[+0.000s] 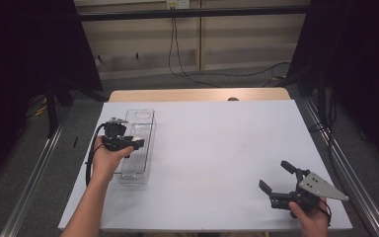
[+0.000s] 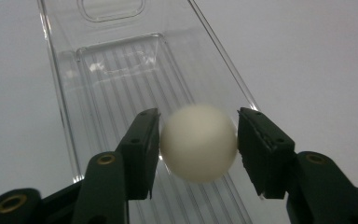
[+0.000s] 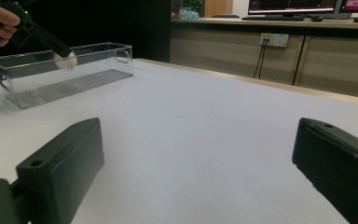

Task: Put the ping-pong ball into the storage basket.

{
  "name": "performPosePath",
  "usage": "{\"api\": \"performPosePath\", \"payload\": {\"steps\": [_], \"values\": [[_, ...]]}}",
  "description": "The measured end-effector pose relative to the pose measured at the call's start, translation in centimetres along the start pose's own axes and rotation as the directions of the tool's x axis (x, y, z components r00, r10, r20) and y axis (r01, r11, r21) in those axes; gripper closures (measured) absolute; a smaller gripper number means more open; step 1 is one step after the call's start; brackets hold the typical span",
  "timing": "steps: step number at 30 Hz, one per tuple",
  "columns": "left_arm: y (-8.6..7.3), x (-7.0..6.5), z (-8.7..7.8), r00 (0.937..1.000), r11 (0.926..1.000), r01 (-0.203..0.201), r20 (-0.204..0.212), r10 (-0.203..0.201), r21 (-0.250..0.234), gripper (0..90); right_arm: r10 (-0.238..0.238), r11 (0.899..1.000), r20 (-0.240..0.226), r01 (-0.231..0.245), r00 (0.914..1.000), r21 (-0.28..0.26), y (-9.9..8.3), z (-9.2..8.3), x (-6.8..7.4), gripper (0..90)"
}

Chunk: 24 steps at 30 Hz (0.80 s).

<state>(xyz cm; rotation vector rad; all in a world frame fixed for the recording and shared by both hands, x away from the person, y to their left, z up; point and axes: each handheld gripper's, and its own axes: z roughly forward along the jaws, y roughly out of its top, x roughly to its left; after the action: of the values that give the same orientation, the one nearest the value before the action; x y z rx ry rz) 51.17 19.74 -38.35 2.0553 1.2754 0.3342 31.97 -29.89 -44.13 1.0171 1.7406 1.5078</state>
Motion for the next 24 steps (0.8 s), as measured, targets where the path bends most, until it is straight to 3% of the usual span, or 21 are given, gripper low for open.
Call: {"api": "performPosePath", "payload": {"steps": [7,12,14,17,18,20,24], "values": [[-0.2,-0.4,-0.5,0.9997,0.9991,0.012,-0.018,-0.013,-0.041,35.2,0.007,1.0,0.003,-0.007,1.0,-0.001,0.0,0.1,0.1,1.7],[-0.8,-0.9,-1.4,1.0,0.9901,0.006,-0.002,-0.006,-0.141,25.6,0.002,1.0,0.004,-0.002,1.0,-0.002,-0.1,0.1,0.1,1.7],[-1.3,-1.5,-1.9,0.9997,0.9819,-0.024,0.002,0.025,-0.188,22.4,0.003,1.0,0.005,-0.003,1.0,-0.001,0.0,-0.1,0.0,1.7],[-2.4,-2.3,-2.5,0.9992,0.9655,0.018,0.04,-0.008,-0.26,15.9,0.002,1.0,0.009,-0.002,1.0,-0.005,0.0,-0.2,0.0,1.6],[-2.6,-2.5,-2.7,0.9993,0.9624,0.01,0.037,0.0,-0.271,13.5,0.003,1.0,0.009,-0.003,1.0,-0.006,0.0,-0.2,0.0,1.7],[-3.3,-2.9,-3.3,0.9995,0.9479,0.004,0.03,0.006,-0.319,12.4,0.005,1.0,0.011,-0.005,0.9999,-0.006,0.0,-0.1,0.1,1.7],[-5.3,-3.7,-4.6,0.9995,0.9067,0.012,0.033,0.002,-0.422,7.6,-0.009,1.0,0.003,0.009,1.0,-0.003,0.0,-0.1,0.1,1.6]]}}
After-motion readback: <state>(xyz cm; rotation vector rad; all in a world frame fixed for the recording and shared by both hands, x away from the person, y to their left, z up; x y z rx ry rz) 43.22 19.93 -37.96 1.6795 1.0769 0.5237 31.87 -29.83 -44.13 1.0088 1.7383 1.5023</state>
